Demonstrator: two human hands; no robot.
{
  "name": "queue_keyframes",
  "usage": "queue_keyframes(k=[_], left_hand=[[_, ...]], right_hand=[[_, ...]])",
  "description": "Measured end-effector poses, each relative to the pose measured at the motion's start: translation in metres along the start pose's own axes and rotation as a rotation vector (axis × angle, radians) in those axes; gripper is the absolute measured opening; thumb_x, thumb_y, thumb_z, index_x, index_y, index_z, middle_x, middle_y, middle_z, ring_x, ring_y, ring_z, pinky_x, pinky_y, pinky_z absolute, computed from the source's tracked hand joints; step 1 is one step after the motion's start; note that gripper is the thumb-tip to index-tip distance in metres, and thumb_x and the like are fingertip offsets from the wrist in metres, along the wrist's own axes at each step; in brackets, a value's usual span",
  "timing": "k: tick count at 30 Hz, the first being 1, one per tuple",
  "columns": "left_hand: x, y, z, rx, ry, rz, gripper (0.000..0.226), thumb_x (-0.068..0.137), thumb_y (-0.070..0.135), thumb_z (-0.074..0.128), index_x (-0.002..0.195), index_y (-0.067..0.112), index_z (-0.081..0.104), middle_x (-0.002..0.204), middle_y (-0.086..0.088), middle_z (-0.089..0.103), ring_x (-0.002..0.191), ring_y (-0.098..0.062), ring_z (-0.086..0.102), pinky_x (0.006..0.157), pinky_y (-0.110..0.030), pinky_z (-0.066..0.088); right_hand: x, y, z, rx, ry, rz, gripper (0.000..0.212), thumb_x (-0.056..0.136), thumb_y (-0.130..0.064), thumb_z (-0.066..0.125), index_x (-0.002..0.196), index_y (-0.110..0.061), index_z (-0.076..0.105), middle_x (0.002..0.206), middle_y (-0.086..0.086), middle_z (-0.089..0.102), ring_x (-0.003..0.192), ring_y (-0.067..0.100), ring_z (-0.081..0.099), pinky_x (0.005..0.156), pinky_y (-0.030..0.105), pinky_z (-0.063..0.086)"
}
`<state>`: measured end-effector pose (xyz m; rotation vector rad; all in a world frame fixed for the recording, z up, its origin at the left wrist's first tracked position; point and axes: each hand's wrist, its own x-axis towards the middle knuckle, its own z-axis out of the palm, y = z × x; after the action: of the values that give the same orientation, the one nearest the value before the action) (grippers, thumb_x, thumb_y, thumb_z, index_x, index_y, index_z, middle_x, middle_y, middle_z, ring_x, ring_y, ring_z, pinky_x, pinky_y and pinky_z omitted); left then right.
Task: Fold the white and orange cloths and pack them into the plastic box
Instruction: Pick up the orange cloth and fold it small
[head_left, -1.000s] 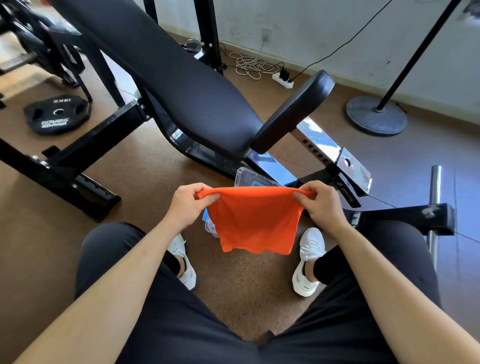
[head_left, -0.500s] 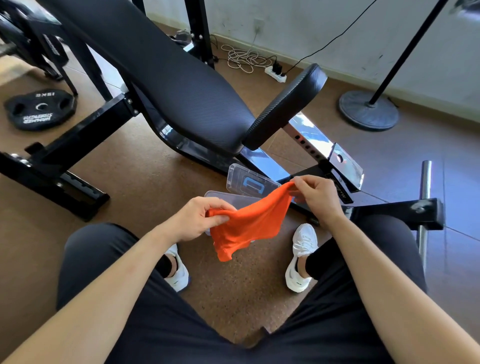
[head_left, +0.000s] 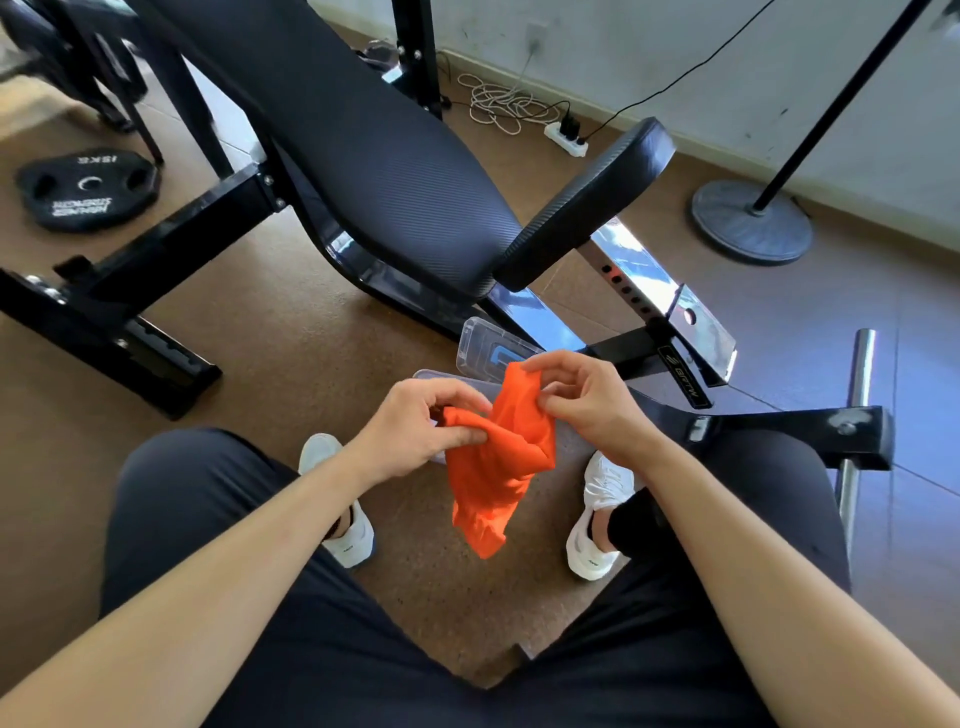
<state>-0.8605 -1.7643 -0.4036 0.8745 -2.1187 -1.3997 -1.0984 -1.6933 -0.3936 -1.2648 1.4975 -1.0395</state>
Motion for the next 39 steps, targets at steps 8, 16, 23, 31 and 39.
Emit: queue_keyframes(k=[8,16,23,31,39], left_hand=[[0.006,0.002,0.004,0.064,0.160,0.140,0.023,0.067,0.024,0.092,0.080,0.033,0.077,0.118,0.006,0.065,0.117,-0.016,0.060,0.100,-0.029,0.048],[0.006,0.003,0.004,-0.034,0.149,0.038,0.025,0.069,0.016,0.091,0.079,0.030,0.073,0.079,0.016,0.073,0.076,-0.003,0.067,0.074,-0.017,0.050],[0.011,0.007,-0.001,-0.082,0.288,0.031,0.026,0.071,0.013,0.090,0.077,0.029,0.070,0.073,0.014,0.071,0.065,-0.002,0.064,0.064,-0.018,0.051],[0.014,-0.014,-0.013,0.110,0.223,-0.036,0.029,0.070,0.022,0.091,0.076,0.038,0.068,0.072,0.013,0.070,0.064,-0.005,0.065,0.066,-0.045,0.060],[0.018,-0.011,-0.007,-0.015,0.222,-0.082,0.035,0.081,0.027,0.083,0.106,0.036,0.061,0.084,0.002,0.075,0.079,-0.013,0.072,0.085,-0.044,0.060]], right_hand=[[-0.012,-0.017,0.018,0.080,-0.172,-0.035,0.048,0.087,0.017,0.053,0.122,-0.014,0.064,0.109,0.010,0.077,0.085,0.025,0.068,0.081,0.052,0.056],[-0.017,-0.016,0.018,0.154,-0.069,-0.030,0.032,0.087,0.004,0.070,0.114,-0.010,0.061,0.113,0.012,0.070,0.088,0.025,0.071,0.078,0.044,0.060],[-0.016,-0.009,0.030,-0.266,-0.091,-0.040,0.064,0.076,-0.032,0.086,0.133,-0.031,0.056,0.119,-0.013,0.065,0.109,0.004,0.063,0.091,0.026,0.055],[-0.003,-0.015,0.020,-0.493,-0.011,-0.157,0.015,0.080,-0.027,0.083,0.082,-0.018,0.071,0.080,-0.003,0.065,0.075,0.013,0.061,0.070,0.037,0.054],[-0.006,-0.019,0.018,-0.395,-0.004,-0.101,0.018,0.086,-0.022,0.077,0.091,-0.031,0.062,0.081,-0.013,0.065,0.078,0.001,0.063,0.070,0.018,0.046]])
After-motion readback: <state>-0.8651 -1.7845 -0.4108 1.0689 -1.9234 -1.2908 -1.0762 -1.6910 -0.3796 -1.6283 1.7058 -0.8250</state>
